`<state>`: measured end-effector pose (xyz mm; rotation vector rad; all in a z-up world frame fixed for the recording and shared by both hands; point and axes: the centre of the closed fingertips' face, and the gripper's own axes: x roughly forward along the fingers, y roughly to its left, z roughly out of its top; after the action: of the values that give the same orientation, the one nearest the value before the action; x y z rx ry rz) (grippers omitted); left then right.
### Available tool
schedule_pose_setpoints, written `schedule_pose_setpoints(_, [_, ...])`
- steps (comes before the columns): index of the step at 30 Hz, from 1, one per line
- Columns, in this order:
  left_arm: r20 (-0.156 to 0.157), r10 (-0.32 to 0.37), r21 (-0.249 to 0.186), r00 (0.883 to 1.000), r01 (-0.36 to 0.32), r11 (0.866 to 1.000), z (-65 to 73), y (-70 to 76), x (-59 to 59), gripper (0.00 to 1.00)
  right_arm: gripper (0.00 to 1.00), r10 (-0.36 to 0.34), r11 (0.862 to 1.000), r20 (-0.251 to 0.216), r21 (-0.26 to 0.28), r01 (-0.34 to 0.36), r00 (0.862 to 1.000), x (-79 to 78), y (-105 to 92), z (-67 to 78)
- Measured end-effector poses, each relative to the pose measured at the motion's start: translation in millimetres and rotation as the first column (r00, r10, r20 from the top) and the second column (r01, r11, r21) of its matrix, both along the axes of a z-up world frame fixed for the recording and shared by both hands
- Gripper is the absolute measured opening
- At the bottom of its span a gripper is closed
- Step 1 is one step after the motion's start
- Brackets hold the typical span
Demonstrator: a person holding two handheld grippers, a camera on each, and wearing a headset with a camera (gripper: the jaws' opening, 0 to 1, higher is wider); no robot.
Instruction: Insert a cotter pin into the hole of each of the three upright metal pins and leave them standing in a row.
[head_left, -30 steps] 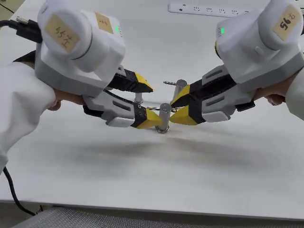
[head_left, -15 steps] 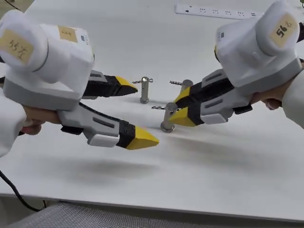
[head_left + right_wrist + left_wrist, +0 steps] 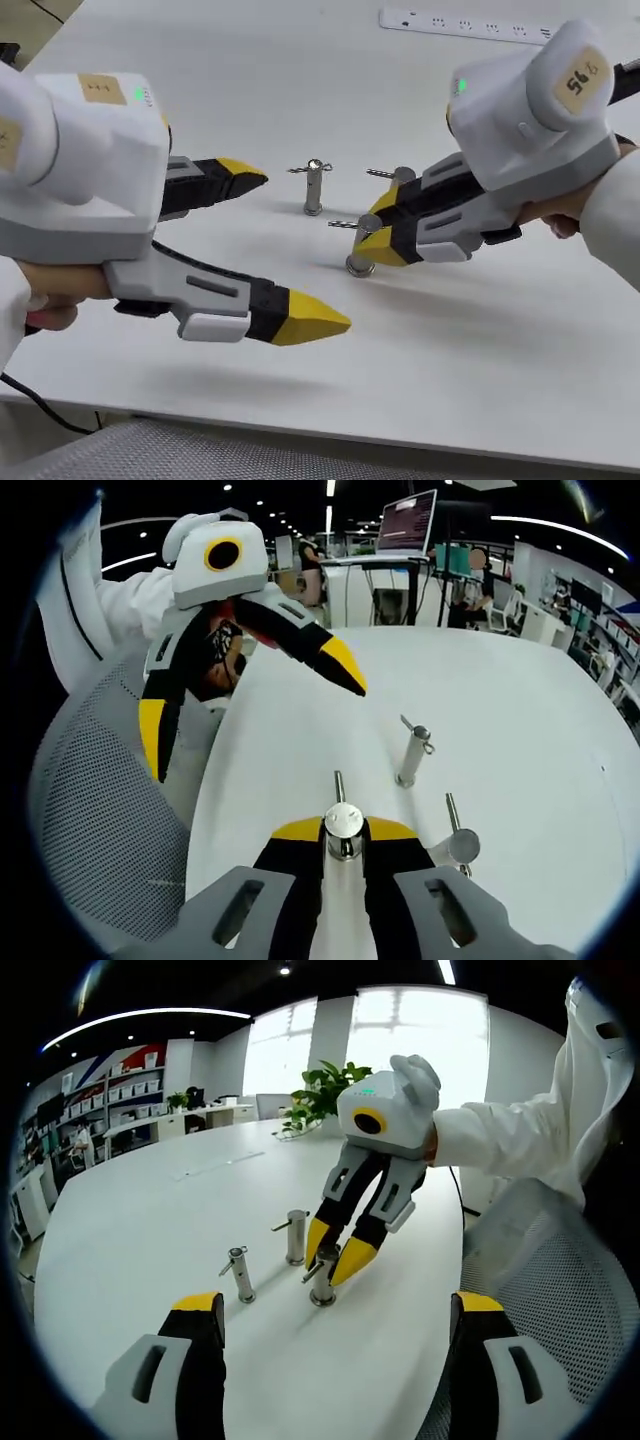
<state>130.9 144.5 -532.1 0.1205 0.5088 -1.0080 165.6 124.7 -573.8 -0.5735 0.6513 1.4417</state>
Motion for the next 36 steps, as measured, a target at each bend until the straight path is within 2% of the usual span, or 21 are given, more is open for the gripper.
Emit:
schedule_pose_setpoints(6, [-0.021, 0.013, -0.012, 1.0, -0.013, 1.0, -1.0, 1.4, -6.5, 0.97, 0.09, 0.008, 1.0, 0.013, 0.012, -0.009, 1.0, 0.1, -0.2, 0.3])
schedule_pose_setpoints(8, [-0.03, 0.013, -0.01, 0.999, -0.013, 1.0, -2.4, 1.3, -9.0, 0.97, 0.08, 0.003, 1.0, -0.002, 0.008, -0.003, 1.0, -1.8, -0.4, 0.5])
schedule_pose_setpoints(10, [-0.034, 0.014, -0.004, 0.999, -0.014, 1.0, -4.0, 1.8, -10.1, 0.97, 0.08, 0.02, 1.0, 0.026, 0.004, -0.02, 0.999, -2.2, -0.4, 0.2])
schedule_pose_setpoints(12, [-0.041, 0.013, 0.007, 0.999, -0.013, 1.0, -6.4, 2.5, -11.8, 0.97, 0.08, -0.003, 1.0, 0.014, 0.006, 0.003, 1.0, -2.0, -1.0, 0.0])
schedule_pose_setpoints(16, [-0.037, 0.009, 0.025, 0.999, -0.008, 1.0, -8.0, 3.6, -12.9, 0.97, 0.07, 0.006, 1.0, 0.051, -0.004, -0.005, 0.999, -2.6, -5.6, 2.7])
schedule_pose_setpoints(19, [-0.035, 0.011, 0.016, 0.999, -0.01, 1.0, -5.6, 3.0, -13.3, 0.97, 0.07, -0.006, 1.0, 0.065, 0.021, 0.005, 0.998, -1.4, -11.8, 10.7])
schedule_pose_setpoints(25, [-0.033, 0.014, 0.021, 0.999, -0.013, 1.0, -3.8, 3.4, -14.2, 0.97, 0.07, -0.002, 0.999, 0.078, 0.044, -0.001, 0.997, 0.7, -37.7, 21.0])
schedule_pose_setpoints(32, [-0.041, 0.018, 0.032, 0.999, -0.017, 0.999, -5.6, 4.8, -17.2, 0.97, 0.08, 0.004, 1.0, 0.096, 0.008, -0.005, 0.995, 12.8, -76.2, 19.3])
schedule_pose_setpoints(36, [-0.043, 0.025, 0.039, 0.999, -0.023, 0.999, -5.2, 6.8, -18.5, 0.97, 0.08, -0.025, 1.0, 0.092, -0.004, 0.025, 0.995, 24.4, -92.0, 17.7])
